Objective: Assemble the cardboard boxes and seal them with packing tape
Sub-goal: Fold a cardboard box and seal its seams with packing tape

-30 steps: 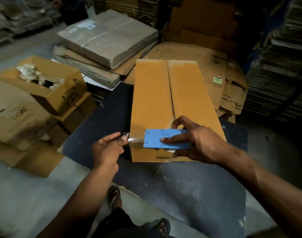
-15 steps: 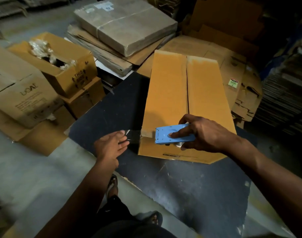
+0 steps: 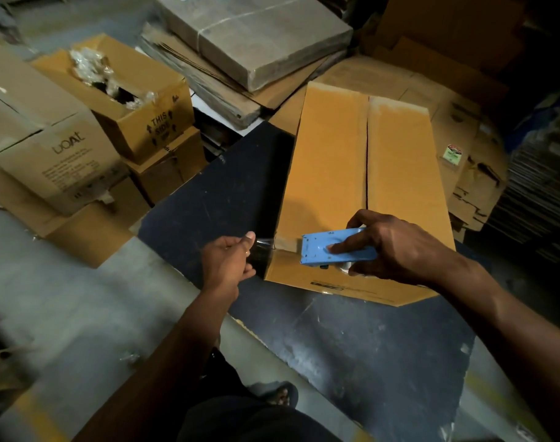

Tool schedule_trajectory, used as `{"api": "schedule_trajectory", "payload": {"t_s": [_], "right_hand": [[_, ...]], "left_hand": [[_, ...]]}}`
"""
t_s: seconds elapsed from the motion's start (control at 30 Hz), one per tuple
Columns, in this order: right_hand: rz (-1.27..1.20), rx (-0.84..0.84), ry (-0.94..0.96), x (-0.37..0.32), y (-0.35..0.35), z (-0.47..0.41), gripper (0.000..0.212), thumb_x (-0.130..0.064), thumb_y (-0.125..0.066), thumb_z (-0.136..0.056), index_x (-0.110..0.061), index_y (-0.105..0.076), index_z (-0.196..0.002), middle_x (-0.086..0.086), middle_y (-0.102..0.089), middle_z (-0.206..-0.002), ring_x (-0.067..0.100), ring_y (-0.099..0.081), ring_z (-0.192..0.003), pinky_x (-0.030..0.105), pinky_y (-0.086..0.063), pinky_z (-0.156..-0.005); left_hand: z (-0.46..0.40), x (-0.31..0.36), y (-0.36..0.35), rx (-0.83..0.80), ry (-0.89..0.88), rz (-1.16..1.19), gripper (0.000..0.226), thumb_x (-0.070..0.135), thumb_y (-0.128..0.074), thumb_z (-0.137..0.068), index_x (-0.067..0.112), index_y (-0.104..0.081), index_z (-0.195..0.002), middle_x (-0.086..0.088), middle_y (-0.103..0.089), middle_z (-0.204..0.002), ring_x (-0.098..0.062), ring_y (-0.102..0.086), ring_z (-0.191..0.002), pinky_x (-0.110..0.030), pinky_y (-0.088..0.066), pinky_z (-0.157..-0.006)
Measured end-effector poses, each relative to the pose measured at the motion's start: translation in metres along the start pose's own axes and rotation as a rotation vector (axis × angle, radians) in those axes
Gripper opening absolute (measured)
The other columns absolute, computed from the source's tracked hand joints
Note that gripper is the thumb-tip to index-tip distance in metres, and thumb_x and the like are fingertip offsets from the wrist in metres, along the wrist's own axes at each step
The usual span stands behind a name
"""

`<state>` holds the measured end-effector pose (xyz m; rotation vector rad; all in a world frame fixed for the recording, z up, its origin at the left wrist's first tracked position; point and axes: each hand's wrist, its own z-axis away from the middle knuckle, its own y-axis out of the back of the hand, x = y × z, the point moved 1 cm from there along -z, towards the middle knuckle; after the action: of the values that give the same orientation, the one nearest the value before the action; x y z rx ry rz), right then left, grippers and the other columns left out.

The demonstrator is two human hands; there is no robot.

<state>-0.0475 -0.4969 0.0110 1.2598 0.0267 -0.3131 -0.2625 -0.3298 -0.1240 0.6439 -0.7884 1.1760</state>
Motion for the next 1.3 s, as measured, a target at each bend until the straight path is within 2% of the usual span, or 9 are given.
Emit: {"api": "schedule_trajectory", "payload": {"t_s": [0.17,0.37,0.5,0.67,0.83,0.93,1.03,1.2,1.3], "right_hand": [[0.059,-0.027,-0.007,-0.006,0.001,-0.003,0.052,-0.048,-0.076,-0.089,-0.061,-0.055,-0.134,-0.014,-0.046,-0.129,0.006,-0.054,-0.097,0.025,-0.050,-0.072],[-0.010,-0.015,-0.005,0.001,0.002,0.004,0.053,-0.048,-0.078,-0.085,-0.061,-0.057,-0.132,-0.014,-0.047,-0.125,0.009,-0.058,-0.098,0.033,-0.058,-0.075],[0.010,-0.030,-0.024,-0.003,0.006,0.002,0.048,-0.047,-0.075,-0.089,-0.060,-0.057,-0.132,-0.012,-0.048,-0.126,0.010,-0.057,-0.098,0.035,-0.057,-0.076],[0.061,-0.073,-0.035,-0.009,0.008,-0.006,0.049,-0.042,-0.074,-0.091,-0.060,-0.055,-0.133,-0.010,-0.048,-0.129,0.008,-0.051,-0.097,0.025,-0.050,-0.071],[0.072,-0.078,-0.038,-0.014,0.011,-0.008,0.048,-0.041,-0.074,-0.091,-0.057,-0.057,-0.133,-0.010,-0.050,-0.126,0.009,-0.054,-0.098,0.029,-0.053,-0.073],[0.109,-0.082,-0.037,-0.019,0.010,-0.014,0.048,-0.040,-0.074,-0.091,-0.056,-0.058,-0.134,-0.012,-0.050,-0.125,0.010,-0.057,-0.102,0.027,-0.049,-0.071],[0.123,-0.082,-0.041,-0.020,0.010,-0.019,0.049,-0.036,-0.076,-0.091,-0.054,-0.060,-0.133,-0.014,-0.050,-0.121,0.010,-0.057,-0.101,0.026,-0.042,-0.067],[0.128,-0.069,-0.039,-0.021,0.011,-0.020,0.046,-0.033,-0.077,-0.091,-0.051,-0.063,-0.131,-0.014,-0.051,-0.118,0.011,-0.059,-0.100,0.027,-0.042,-0.066],[0.133,-0.086,-0.050,-0.024,0.013,-0.021,0.047,-0.032,-0.077,-0.090,-0.052,-0.063,-0.131,-0.013,-0.052,-0.120,0.014,-0.060,-0.102,0.029,-0.045,-0.067]], "left_hand": [[0.000,0.003,-0.002,0.000,-0.041,-0.131,0.023,0.038,-0.072,-0.096,0.017,-0.066,-0.103,-0.006,-0.067,-0.099,-0.019,-0.063,-0.079,-0.036,-0.063,-0.066],[0.005,0.013,0.002,0.031,-0.230,-0.159,0.024,0.042,-0.071,-0.096,0.019,-0.066,-0.099,-0.003,-0.069,-0.092,-0.017,-0.068,-0.082,-0.034,-0.063,-0.061],[0.000,0.009,0.000,0.010,-0.164,-0.254,0.025,0.043,-0.069,-0.097,0.019,-0.066,-0.102,-0.001,-0.068,-0.095,-0.015,-0.066,-0.086,-0.030,-0.056,-0.056],[-0.012,-0.001,-0.001,-0.017,-0.135,-0.319,0.023,0.041,-0.070,-0.097,0.019,-0.067,-0.090,-0.002,-0.070,-0.090,-0.018,-0.065,-0.081,-0.034,-0.048,-0.062],[-0.019,-0.008,-0.004,-0.183,0.060,-0.245,0.026,0.036,-0.069,-0.099,0.011,-0.069,-0.104,-0.002,-0.060,-0.084,-0.011,-0.039,-0.053,-0.025,-0.029,-0.045],[-0.018,-0.017,-0.012,-0.275,0.301,-0.106,0.021,0.034,-0.071,-0.098,0.013,-0.068,-0.096,0.003,-0.052,-0.071,-0.007,-0.031,-0.048,-0.023,-0.024,-0.043],[-0.019,-0.025,-0.017,-0.329,0.423,-0.038,0.020,0.032,-0.069,-0.099,0.021,-0.063,-0.084,0.007,-0.048,-0.063,-0.004,-0.028,-0.044,-0.021,-0.021,-0.042],[-0.023,-0.026,-0.015,-0.420,0.537,-0.044,0.024,0.039,-0.065,-0.100,0.022,-0.064,-0.083,0.008,-0.053,-0.065,-0.003,-0.030,-0.045,-0.020,-0.018,-0.044],[-0.028,-0.023,-0.010,-0.470,0.583,-0.018,0.024,0.041,-0.074,-0.089,0.020,-0.067,-0.083,0.006,-0.059,-0.069,-0.002,-0.032,-0.041,-0.016,-0.018,-0.039]]}}
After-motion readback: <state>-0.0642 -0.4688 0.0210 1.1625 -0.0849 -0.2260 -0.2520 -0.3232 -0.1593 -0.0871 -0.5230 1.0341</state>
